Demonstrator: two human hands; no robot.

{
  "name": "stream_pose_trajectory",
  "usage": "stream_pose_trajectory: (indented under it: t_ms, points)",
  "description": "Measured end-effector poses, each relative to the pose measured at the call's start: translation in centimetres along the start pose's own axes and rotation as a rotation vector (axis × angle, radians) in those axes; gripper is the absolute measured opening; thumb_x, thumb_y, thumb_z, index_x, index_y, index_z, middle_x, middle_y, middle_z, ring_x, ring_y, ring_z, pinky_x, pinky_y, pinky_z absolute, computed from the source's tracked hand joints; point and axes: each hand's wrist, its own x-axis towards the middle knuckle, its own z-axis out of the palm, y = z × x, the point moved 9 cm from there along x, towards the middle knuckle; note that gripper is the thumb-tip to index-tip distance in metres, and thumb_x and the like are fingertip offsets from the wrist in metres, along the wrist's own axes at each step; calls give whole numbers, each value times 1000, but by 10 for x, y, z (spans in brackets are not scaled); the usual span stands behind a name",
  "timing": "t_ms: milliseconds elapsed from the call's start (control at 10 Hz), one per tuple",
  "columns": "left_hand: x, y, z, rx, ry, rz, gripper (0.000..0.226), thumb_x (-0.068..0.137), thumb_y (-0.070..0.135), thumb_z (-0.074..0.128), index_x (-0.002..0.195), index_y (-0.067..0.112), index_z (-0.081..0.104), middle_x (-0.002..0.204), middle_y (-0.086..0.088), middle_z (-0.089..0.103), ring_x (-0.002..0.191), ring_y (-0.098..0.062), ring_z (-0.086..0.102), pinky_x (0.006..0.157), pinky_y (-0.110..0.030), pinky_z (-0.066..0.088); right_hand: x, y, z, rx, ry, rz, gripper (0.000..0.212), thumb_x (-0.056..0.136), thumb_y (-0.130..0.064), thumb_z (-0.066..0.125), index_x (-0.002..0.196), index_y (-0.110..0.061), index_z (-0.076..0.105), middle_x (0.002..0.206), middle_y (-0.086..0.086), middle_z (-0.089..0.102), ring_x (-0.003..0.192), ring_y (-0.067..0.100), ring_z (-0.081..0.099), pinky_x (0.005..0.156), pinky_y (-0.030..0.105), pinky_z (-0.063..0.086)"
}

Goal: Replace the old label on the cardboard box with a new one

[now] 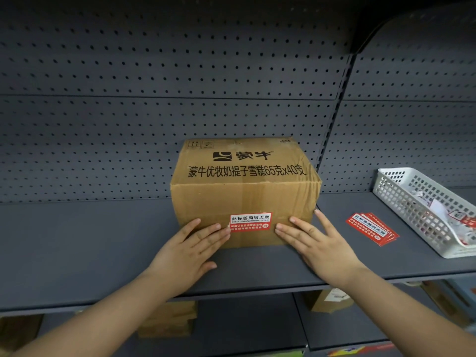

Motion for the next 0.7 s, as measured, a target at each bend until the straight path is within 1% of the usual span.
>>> stream_pose_trajectory:
  t_ms: [100, 200, 300, 400, 500, 600, 700]
  points:
    - [-2, 0, -3, -10, -2, -16, 65, 93, 50, 21, 148, 15, 23, 153, 2, 25, 140, -16, 18, 116, -46, 4, 0, 2, -2, 38, -44, 25, 80, 83, -18, 56, 151, -20, 13, 161, -9, 2, 144, 18, 12, 117, 56, 0]
    - [-4, 2, -2, 11, -53, -64, 64, 94, 49, 14, 149, 15, 18, 156, 3, 17, 142, -17, 9, 116, -48, -1, 0, 1, -5, 52, -111, 30, 85, 80, -17, 60, 151, -19, 13, 159, -6, 14, 146, 19, 17, 115, 58, 3]
    - [-7, 4, -5, 54, -103, -115, 63, 95, 47, 9, 150, 16, 9, 158, 3, 7, 143, -19, -2, 115, -51, -7, -1, 1, -5, 82, -177, 37, 85, 83, -19, 56, 152, -19, 5, 160, -5, 9, 146, 19, 3, 116, 59, -4]
    - [-7, 16, -18, -11, -108, -173, 63, 95, 48, 17, 149, 16, 21, 157, 0, 18, 144, -21, 11, 113, -60, 7, -5, -4, -7, 96, -241, 35, 85, 90, -22, 47, 149, -19, -15, 156, -4, -23, 142, 22, -22, 113, 60, -16]
    - [-6, 26, -36, -81, -64, -271, 60, 93, 45, 24, 146, 18, 31, 149, -2, 40, 139, -23, 33, 109, -61, 22, -8, -8, -15, 141, -272, 90, 82, 95, -25, 39, 145, -17, -25, 146, -4, -41, 136, 23, -35, 114, 58, -15]
    - [-12, 27, -55, -357, 39, -424, 51, 93, 34, 34, 143, 26, 37, 133, 2, 59, 125, -21, 50, 109, -45, 28, -15, -13, -30, 366, -365, 179, 69, 97, -30, 36, 151, -17, -5, 157, -3, -22, 146, 23, -16, 119, 51, 3]
    - [-29, 16, -64, -783, 120, -633, 44, 91, 40, 50, 135, 35, 46, 124, 9, 62, 113, -14, 56, 96, -34, 44, -31, 5, -53, 754, -351, 377, 46, 94, -35, 45, 139, -23, 42, 149, 4, 43, 134, 25, 41, 103, 41, 43]
